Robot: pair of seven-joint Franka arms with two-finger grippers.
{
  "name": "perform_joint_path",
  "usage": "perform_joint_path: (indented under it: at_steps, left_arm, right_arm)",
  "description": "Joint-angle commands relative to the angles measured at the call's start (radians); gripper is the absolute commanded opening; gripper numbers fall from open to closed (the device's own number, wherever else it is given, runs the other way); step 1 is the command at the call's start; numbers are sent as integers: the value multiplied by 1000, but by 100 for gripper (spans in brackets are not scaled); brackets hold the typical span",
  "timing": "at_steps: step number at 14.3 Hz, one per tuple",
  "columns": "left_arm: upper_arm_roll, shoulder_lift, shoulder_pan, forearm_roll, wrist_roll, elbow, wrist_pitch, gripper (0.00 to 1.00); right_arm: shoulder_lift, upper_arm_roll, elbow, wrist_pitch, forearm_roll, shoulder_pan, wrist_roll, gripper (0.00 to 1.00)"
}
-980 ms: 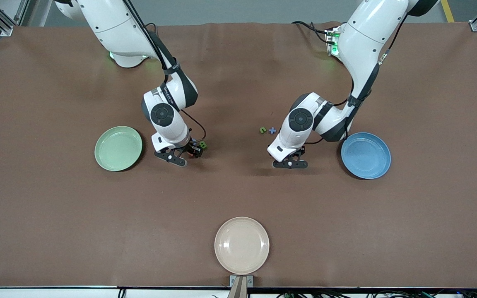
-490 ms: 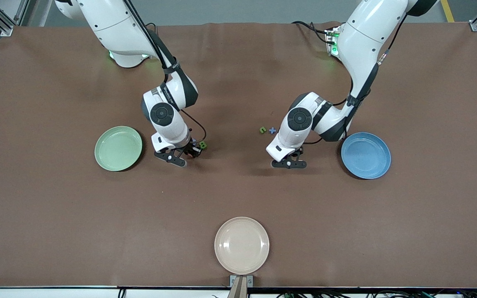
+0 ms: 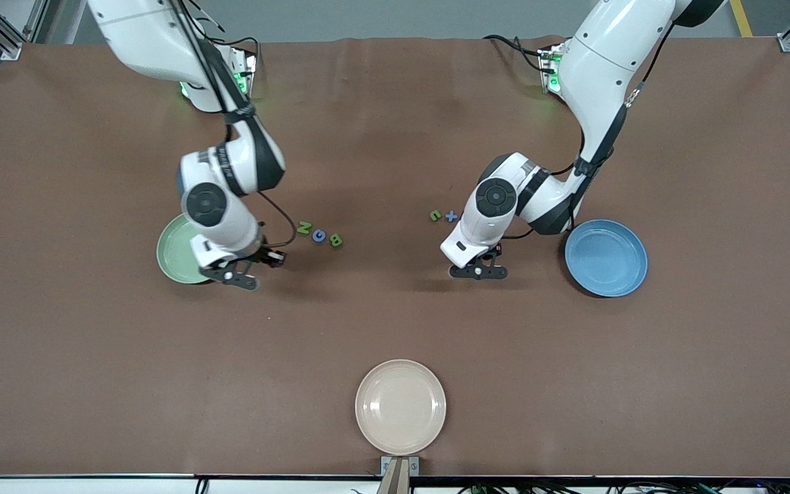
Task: Sort upper and lower case letters into plates
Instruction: 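Drop the O on the green plate while the left gripper drops b on blue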
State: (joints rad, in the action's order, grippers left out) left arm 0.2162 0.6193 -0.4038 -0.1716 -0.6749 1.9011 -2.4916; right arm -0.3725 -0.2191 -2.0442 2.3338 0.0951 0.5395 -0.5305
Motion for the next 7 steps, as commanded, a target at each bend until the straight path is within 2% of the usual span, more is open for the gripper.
perform_joint_path:
  at_steps: [1,3,7]
  left_arm:
    - [-1,-65,13,-17,1,3,94,14]
    - [-6,-111,36,-17,18,4,137,14]
    - [-3,-205,175,-26,194,30,233,14]
  right_arm:
    - [134,9,-132,-7,-20,-122,183,1]
    - [177,9,-206,13,-20,-194,291,1]
    - [188,12,-396,241,-20,-268,400,2]
